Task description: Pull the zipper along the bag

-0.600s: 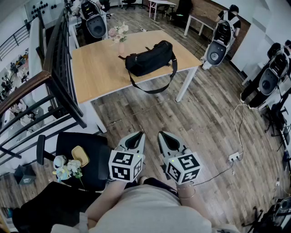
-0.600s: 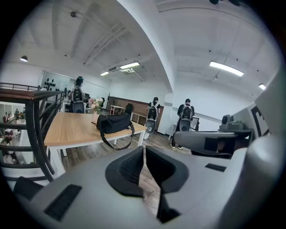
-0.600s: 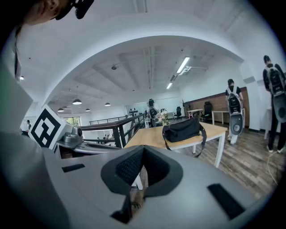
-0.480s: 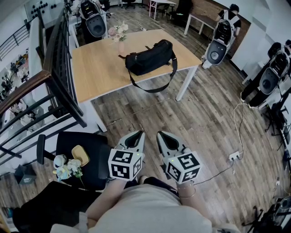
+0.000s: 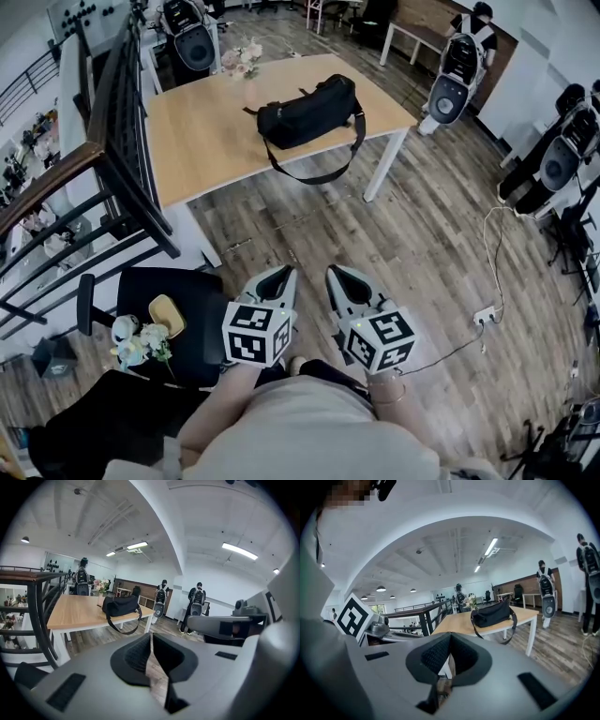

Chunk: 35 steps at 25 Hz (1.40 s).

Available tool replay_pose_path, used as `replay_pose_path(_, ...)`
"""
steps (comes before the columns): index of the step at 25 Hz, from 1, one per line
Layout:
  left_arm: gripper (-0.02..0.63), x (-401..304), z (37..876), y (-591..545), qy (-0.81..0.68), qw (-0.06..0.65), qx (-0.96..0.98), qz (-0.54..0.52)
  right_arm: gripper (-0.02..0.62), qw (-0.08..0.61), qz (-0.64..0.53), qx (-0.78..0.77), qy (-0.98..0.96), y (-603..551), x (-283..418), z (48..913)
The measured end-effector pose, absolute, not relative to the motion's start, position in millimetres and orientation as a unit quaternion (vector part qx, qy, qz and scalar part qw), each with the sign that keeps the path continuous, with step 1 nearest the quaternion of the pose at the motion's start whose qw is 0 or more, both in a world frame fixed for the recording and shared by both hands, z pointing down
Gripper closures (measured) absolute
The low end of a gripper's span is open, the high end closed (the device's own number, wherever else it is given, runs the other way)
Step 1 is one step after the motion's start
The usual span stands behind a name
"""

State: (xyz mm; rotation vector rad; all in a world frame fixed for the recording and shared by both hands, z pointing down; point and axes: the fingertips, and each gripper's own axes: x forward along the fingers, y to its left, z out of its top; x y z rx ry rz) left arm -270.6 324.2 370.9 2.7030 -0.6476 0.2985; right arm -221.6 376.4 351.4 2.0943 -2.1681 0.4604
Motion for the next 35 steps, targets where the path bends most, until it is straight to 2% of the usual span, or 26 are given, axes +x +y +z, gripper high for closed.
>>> replay_pose_path(7, 0.575, -262, 354, 327, -0.216, 0.152, 0.962, 0.065, 0.591, 0.046, 0.14, 0.699, -0.7, 382, -202, 347)
replay_pose_path(20, 0.575, -254, 378, 346, -0.233, 0.14, 0.958, 0.095, 0.591, 0.061, 0.154, 0.688, -0.706, 408, -184, 376)
replay_pose_path(35, 0.575, -193, 392, 251, -0.234, 0.15, 0.955, 0.107, 0.591, 0.059, 0.158, 0.706, -0.688, 321, -117, 384)
